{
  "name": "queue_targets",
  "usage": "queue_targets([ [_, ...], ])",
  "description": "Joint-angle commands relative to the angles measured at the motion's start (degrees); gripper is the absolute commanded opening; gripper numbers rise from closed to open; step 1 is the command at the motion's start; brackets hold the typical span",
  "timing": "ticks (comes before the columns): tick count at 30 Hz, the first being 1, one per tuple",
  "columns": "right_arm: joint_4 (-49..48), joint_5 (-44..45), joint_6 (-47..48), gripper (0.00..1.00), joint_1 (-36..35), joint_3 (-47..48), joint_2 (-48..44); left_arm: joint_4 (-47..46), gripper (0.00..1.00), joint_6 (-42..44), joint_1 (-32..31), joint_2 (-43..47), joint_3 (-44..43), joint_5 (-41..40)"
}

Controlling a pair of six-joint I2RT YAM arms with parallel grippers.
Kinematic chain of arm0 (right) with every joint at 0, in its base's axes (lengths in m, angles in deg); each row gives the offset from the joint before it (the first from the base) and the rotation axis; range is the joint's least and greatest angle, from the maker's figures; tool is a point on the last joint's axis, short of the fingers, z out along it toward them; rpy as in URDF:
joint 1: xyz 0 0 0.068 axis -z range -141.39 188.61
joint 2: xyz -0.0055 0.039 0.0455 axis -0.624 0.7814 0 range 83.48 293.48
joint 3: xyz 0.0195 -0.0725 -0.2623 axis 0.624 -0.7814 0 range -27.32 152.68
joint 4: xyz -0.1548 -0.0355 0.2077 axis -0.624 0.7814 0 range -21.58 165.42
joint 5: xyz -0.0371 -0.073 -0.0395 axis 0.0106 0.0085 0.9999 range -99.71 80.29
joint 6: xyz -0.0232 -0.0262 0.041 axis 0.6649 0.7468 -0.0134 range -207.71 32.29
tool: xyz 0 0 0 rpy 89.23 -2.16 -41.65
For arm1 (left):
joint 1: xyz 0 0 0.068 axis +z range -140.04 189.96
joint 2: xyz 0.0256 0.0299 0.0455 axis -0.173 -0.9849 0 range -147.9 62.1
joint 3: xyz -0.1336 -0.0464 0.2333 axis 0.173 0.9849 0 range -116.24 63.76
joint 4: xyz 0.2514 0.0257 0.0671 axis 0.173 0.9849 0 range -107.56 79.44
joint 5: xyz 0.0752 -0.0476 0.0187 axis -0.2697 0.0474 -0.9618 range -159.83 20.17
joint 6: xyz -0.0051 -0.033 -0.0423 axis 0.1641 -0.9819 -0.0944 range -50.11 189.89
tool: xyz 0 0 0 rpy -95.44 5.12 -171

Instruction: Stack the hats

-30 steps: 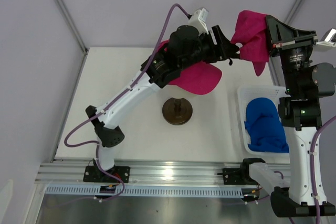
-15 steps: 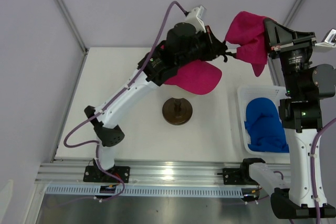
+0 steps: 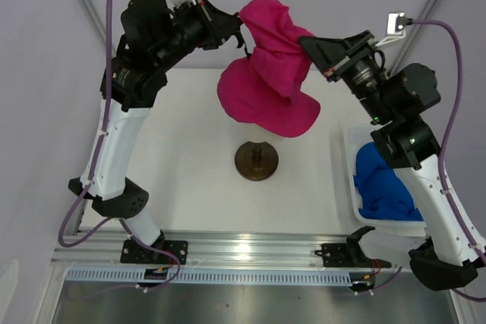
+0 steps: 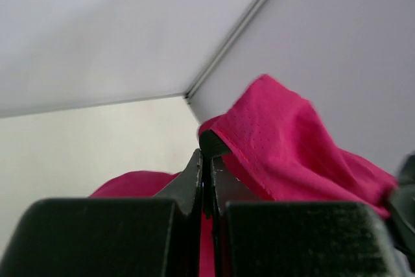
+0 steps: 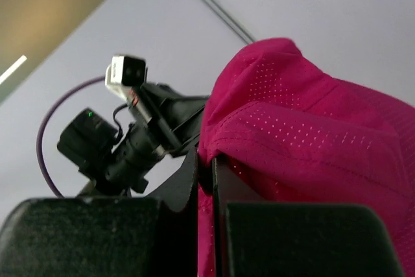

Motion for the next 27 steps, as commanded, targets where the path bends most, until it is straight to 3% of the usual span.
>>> queue_targets([
  [1,2.6,13.4,10.3,0.00,-9.0,4.6,0.0,6.8,0.01,3.5,4.2,0.0,1.6,3.6],
  [10,11.8,37.4,29.3,0.00,-32.9,19.6,12.7,9.6,0.01,5.4,10.9,-1.0,5.9,7.9],
  [21,15.9,41.8,34.6,0.00,-33.5,28.6,20.1,7.1,0.01,6.4,15.2,0.2,14.1,7.6],
  [27,17.3,38.9,35.7,0.00,-29.1,34.4,20.2,5.5,0.01,6.0,15.4,0.7,14.8,8.8],
])
